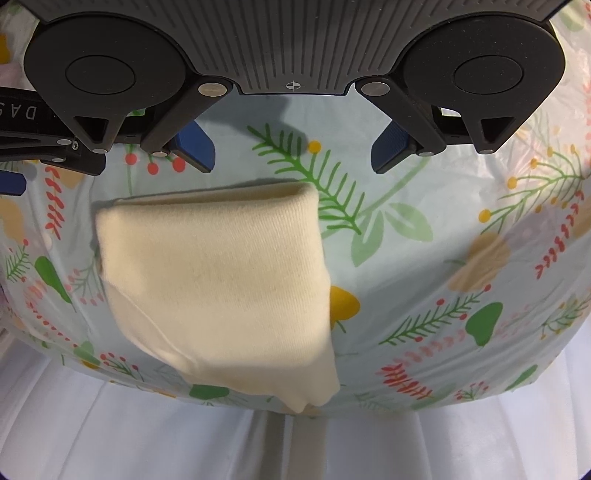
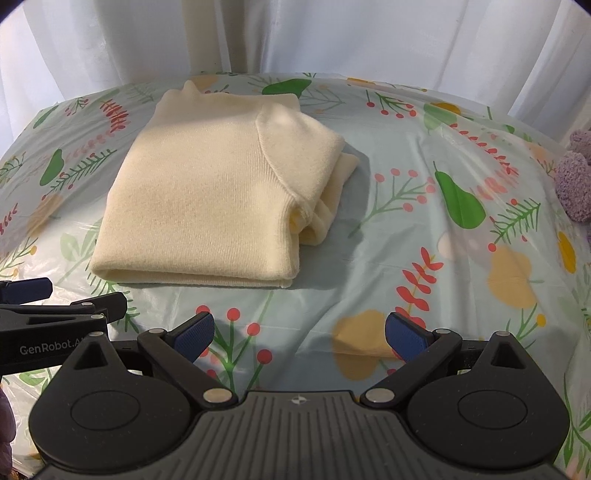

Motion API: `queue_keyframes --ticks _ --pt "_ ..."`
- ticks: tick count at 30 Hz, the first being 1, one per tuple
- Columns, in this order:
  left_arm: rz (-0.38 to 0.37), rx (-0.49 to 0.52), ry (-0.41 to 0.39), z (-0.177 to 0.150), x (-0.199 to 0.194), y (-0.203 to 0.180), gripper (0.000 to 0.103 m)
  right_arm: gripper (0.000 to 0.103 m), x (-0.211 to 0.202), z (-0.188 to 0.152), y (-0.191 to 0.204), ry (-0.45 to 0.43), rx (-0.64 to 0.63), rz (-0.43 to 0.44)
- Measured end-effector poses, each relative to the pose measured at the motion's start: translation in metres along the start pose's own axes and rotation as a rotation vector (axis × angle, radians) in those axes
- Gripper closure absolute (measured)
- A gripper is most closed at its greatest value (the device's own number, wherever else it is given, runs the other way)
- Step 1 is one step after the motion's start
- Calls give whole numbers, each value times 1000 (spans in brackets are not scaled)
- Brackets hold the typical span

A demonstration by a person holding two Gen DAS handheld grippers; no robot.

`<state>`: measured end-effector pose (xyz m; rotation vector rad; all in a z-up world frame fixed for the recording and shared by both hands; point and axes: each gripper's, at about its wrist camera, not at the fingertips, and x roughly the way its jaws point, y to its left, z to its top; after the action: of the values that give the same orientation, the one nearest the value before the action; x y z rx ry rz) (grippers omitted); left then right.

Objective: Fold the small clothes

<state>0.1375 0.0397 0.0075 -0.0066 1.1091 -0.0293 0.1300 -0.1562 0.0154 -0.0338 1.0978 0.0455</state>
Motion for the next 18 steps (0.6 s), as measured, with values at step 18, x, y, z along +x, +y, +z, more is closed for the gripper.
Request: queue_keyframes --ticks 18 --pt "-14 -3 9 -1 1 0 8 4 1 -1 0 5 13 -25"
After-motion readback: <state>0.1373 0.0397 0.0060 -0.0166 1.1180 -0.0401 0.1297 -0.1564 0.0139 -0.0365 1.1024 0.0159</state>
